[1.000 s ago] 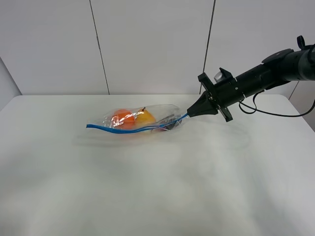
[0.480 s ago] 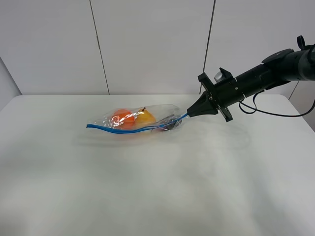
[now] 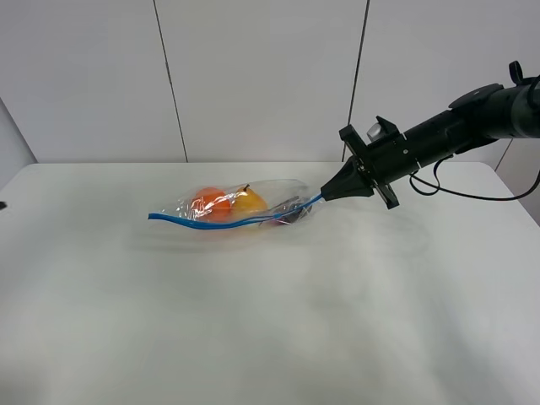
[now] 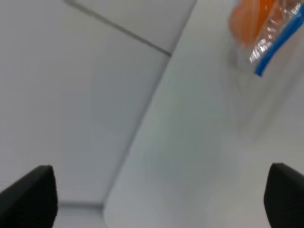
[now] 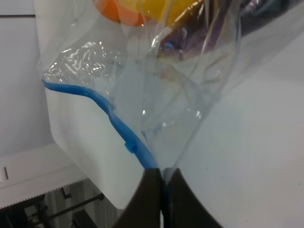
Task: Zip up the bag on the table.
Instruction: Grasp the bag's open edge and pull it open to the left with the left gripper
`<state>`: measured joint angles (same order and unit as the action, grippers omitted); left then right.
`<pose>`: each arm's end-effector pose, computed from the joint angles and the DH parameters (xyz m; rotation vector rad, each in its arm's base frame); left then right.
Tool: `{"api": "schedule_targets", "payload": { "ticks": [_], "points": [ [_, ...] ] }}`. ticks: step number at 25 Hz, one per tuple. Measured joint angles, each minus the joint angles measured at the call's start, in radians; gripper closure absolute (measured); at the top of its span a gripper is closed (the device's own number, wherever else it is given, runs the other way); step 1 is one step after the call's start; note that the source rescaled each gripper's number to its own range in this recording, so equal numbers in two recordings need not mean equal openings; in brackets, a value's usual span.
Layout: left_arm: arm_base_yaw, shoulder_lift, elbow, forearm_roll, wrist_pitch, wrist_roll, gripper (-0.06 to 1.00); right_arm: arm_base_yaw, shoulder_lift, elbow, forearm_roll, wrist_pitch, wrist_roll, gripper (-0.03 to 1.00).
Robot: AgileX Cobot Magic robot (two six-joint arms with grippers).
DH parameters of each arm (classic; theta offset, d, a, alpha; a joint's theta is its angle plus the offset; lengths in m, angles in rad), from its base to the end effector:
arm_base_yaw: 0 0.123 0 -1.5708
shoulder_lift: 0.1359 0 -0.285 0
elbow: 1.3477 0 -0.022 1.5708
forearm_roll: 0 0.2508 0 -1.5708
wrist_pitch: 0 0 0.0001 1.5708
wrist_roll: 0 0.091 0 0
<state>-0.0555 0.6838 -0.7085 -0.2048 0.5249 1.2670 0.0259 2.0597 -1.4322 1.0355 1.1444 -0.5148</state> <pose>0.1348 -0.0168 0.3455 1.1491 1.6581 0.5681 0.4016 0.0817 0.1884 -0.0304 2.7197 1.3248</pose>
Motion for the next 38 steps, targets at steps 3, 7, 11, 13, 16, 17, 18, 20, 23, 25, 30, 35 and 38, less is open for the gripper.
{"api": "schedule_targets", "payload": {
  "ticks": [3, 7, 11, 13, 16, 17, 18, 20, 23, 25, 30, 35, 38],
  "points": [
    [-0.015, 0.09, 0.0, -0.193, -0.075, 0.159, -0.06, 0.0, 0.0, 0.0, 0.0, 0.0, 0.0, 0.97],
    [-0.09, 0.191, 0.0, -0.432, -0.088, 0.376, -0.06, 0.0, 0.0, 0.0, 0.0, 0.001, 0.0, 0.97],
    [-0.213, 0.301, 0.0, -0.613, -0.112, 0.529, -0.06, 0.0, 0.0, 0.0, 0.0, 0.001, 0.0, 0.97],
    [-0.286, 0.356, 0.0, -0.688, -0.16, 0.588, -0.06, 0.0, 0.0, 0.0, 0.0, 0.001, 0.0, 0.97],
    [-0.411, 0.445, 0.0, -0.77, -0.256, 0.658, -0.06, 0.0, 0.0, 0.0, 0.0, 0.001, 0.0, 0.97],
    [-0.444, 0.477, 0.0, -0.793, -0.293, 0.675, -0.06, 0.0, 0.0, 0.0, 0.0, 0.001, 0.0, 0.97],
    [-0.481, 0.51, 0.0, -0.808, -0.325, 0.692, -0.06, 0.0, 0.0, 0.0, 0.0, 0.001, 0.0, 0.97],
    [-0.546, 0.572, -0.002, -0.832, -0.4, 0.712, -0.06, 0.0, 0.0, 0.0, 0.0, 0.001, 0.0, 0.97],
    [-0.61, 0.675, -0.034, -0.839, -0.478, 0.725, -0.06, 0.0, 0.0, 0.0, 0.0, 0.002, 0.0, 0.97],
    [-0.633, 0.746, -0.073, -0.843, -0.508, 0.727, -0.06, 0.0, 0.0, 0.0, 0.0, 0.003, 0.0, 0.97],
    [-0.643, 0.909, -0.205, -0.846, -0.541, 0.728, -0.02, 0.0, 0.0, 0.0, 0.0, 0.004, 0.0, 0.97],
    [-0.643, 1.044, -0.309, -0.848, -0.542, 0.728, 0.0, 0.0, 0.0, 0.0, 0.0, 0.004, 0.0, 0.97],
    [-0.643, 1.11, -0.357, -0.849, -0.543, 0.728, 0.04, 0.0, 0.0, 0.0, 0.0, 0.005, 0.0, 0.97]
  ]
}}
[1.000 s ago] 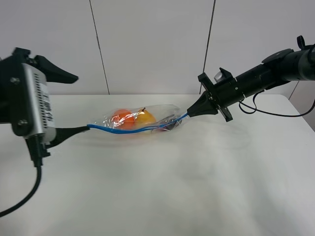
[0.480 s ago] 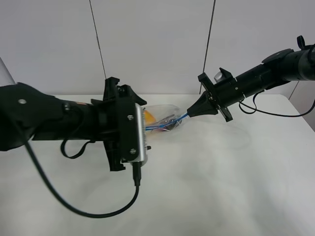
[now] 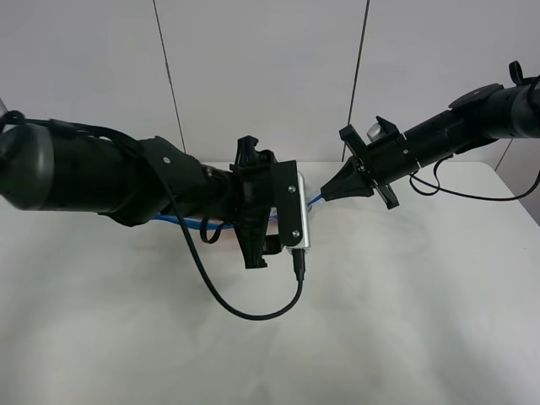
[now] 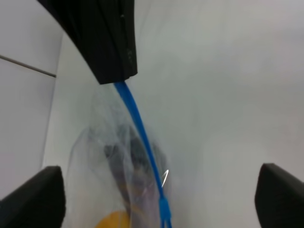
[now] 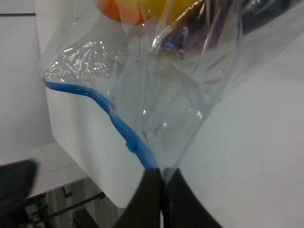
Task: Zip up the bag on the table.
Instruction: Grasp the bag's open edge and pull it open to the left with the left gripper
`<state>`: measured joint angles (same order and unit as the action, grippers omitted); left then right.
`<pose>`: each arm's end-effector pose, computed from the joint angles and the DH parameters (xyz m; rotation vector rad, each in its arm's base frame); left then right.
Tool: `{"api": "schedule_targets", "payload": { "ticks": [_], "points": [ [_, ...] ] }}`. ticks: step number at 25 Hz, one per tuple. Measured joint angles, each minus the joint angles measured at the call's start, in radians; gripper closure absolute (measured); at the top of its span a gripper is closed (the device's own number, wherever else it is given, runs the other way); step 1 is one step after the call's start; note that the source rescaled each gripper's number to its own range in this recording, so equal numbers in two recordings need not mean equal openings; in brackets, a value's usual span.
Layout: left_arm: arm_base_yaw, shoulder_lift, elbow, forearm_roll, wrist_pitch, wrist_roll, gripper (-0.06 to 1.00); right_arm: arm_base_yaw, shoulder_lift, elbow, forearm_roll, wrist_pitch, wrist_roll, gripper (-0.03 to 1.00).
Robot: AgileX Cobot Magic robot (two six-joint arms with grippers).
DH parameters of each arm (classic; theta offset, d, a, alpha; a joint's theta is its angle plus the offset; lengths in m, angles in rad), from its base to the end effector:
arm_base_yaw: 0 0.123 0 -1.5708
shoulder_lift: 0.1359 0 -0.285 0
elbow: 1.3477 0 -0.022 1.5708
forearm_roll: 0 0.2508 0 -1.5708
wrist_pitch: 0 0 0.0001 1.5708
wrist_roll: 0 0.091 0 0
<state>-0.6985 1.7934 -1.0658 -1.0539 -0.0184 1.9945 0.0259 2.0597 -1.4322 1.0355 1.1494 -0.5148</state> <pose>0.2978 -0.2483 0.2039 1.6063 1.5123 0.1528 0.4012 0.0819 0.1886 -0.0335 2.7217 1.3297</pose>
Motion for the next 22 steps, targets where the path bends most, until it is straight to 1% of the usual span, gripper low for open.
{"api": "schedule_targets", "payload": {
  "ticks": [4, 8, 10, 12, 19, 22],
  "points": [
    [0.0, 0.075, -0.035, 0.0, -0.03, 0.0, 0.19, 0.0, 0.0, 0.0, 0.0, 0.0, 0.0, 0.97],
    [0.0, 0.126, -0.038, 0.0, -0.097, 0.0, 0.34, 0.0, 0.0, 0.0, 0.0, 0.0, 0.0, 0.97],
    [0.0, 0.135, -0.038, 0.0, -0.108, -0.001, 0.4, 0.0, 0.0, 0.0, 0.0, 0.0, 0.0, 0.97],
    [0.0, 0.137, -0.038, 0.0, -0.109, -0.006, 0.45, 0.0, 0.0, 0.0, 0.0, 0.0, 0.0, 0.97],
    [0.0, 0.137, -0.038, -0.001, -0.11, -0.01, 0.7, 0.0, 0.0, 0.0, 0.0, 0.0, 0.0, 0.97],
    [0.0, 0.137, -0.038, -0.001, -0.11, -0.01, 0.79, 0.0, 0.0, 0.0, 0.0, 0.002, 0.0, 0.97]
  ]
}}
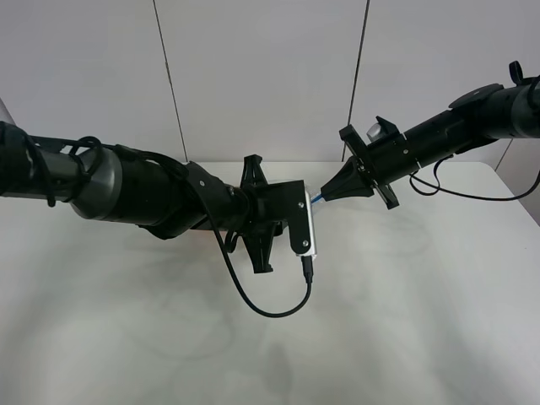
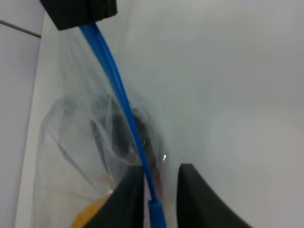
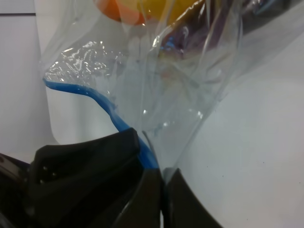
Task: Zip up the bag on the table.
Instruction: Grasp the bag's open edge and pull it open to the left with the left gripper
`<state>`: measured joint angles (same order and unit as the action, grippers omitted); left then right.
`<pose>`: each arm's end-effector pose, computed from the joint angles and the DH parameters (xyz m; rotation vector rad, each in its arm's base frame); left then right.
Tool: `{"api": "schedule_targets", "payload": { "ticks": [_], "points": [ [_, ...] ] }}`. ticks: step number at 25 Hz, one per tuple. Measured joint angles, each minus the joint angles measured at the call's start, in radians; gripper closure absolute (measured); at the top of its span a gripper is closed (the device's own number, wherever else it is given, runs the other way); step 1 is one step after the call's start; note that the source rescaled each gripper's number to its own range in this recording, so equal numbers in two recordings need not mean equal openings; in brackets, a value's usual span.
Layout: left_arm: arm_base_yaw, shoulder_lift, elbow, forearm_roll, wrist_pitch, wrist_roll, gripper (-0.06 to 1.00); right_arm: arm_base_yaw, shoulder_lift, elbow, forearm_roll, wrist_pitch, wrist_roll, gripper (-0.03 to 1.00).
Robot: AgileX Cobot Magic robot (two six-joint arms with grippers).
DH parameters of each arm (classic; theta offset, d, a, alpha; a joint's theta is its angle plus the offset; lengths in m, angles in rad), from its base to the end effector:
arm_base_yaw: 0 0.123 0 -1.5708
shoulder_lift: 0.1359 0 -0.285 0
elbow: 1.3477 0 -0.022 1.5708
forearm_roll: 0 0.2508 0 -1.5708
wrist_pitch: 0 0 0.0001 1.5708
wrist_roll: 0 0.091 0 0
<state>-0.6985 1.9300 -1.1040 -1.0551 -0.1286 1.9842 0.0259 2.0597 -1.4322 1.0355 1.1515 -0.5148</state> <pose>0.3175 -0.2535 0.1646 1.5984 1.5878 0.2515 0.4010 0.0819 0.1886 -0.0349 2.7225 1.3317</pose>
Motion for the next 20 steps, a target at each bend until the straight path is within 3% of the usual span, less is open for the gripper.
{"api": "schedule_targets", "payload": {
  "ticks": [8, 11, 20],
  "points": [
    [0.0, 0.0, 0.0, -0.018, -0.001, 0.0, 0.85, 0.0, 0.0, 0.0, 0.0, 0.001, 0.0, 0.97],
    [0.0, 0.0, 0.0, -0.018, -0.012, 0.0, 0.93, 0.0, 0.0, 0.0, 0.0, 0.001, 0.0, 0.97],
    [0.022, 0.0, 0.0, -0.018, -0.081, 0.003, 0.94, 0.0, 0.0, 0.0, 0.007, 0.001, 0.0, 0.97]
  ]
}}
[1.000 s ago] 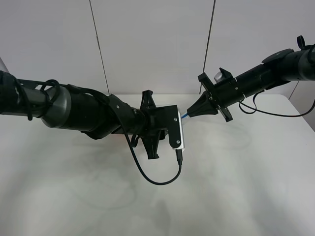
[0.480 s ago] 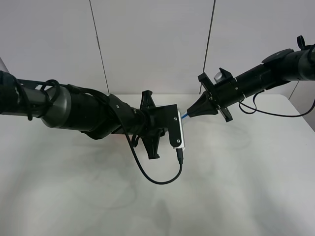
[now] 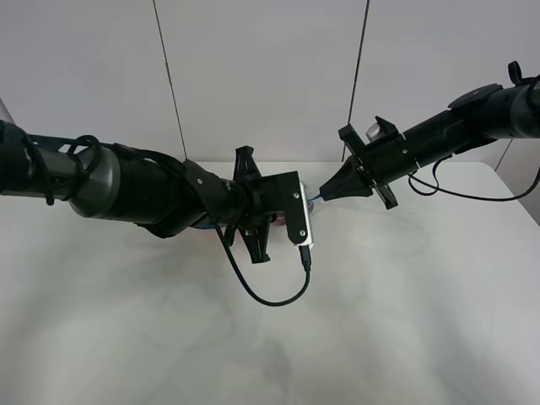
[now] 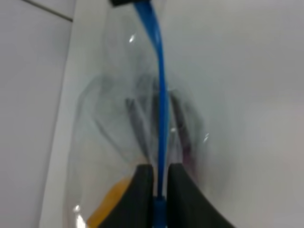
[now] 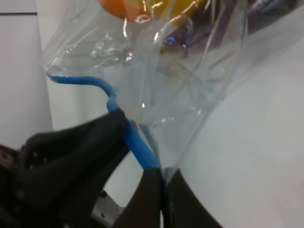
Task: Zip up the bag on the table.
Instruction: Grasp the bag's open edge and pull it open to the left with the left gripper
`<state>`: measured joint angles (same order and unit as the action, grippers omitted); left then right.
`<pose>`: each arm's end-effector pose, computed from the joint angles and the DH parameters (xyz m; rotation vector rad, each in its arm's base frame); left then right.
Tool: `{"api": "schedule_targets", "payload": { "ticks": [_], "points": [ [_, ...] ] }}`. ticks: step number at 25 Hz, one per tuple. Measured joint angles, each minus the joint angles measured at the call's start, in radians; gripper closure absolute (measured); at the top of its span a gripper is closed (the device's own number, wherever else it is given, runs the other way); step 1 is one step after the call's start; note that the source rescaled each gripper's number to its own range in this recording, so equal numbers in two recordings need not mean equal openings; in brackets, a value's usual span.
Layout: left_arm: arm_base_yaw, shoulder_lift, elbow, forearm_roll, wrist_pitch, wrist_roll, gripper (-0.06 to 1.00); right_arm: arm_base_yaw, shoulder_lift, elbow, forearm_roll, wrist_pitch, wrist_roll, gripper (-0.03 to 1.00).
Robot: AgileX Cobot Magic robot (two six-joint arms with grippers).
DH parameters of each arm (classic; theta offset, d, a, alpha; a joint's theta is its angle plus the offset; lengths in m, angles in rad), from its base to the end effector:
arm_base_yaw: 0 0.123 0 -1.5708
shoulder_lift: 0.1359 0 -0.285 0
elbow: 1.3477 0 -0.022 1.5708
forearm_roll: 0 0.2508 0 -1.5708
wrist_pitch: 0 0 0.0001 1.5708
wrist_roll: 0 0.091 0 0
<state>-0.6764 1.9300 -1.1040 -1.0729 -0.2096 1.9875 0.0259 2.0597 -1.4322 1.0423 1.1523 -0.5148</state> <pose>0.3281 -0.2422 0.1678 1.5172 1.6163 0.3403 0.4012 0.0823 0.1891 -0.0300 2.7178 1.3396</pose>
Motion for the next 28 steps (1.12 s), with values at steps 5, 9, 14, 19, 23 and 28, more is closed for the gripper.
{"api": "schedule_targets", "payload": {
  "ticks": [5, 9, 14, 19, 23, 28],
  "points": [
    [0.05, -0.001, 0.007, 0.0, -0.01, 0.016, 0.94, 0.003, 0.0, -0.001, 0.008, -0.001, 0.0, 0.97],
    [0.101, -0.01, 0.049, 0.0, -0.035, 0.033, 0.94, 0.003, 0.0, -0.001, 0.01, -0.001, 0.0, 0.97],
    [0.177, -0.039, 0.098, 0.0, -0.059, 0.039, 0.94, 0.003, 0.0, -0.001, 0.012, -0.001, 0.0, 0.97],
    [0.243, -0.06, 0.114, 0.0, -0.065, 0.047, 0.94, 0.003, 0.0, -0.001, 0.016, -0.001, 0.0, 0.97],
    [0.282, -0.065, 0.116, 0.003, -0.065, 0.057, 0.94, 0.003, 0.0, -0.001, 0.016, 0.0, 0.0, 0.97],
    [0.321, -0.072, 0.117, 0.007, -0.064, 0.068, 0.94, 0.003, 0.0, -0.001, 0.024, 0.0, 0.0, 0.97]
  ]
}}
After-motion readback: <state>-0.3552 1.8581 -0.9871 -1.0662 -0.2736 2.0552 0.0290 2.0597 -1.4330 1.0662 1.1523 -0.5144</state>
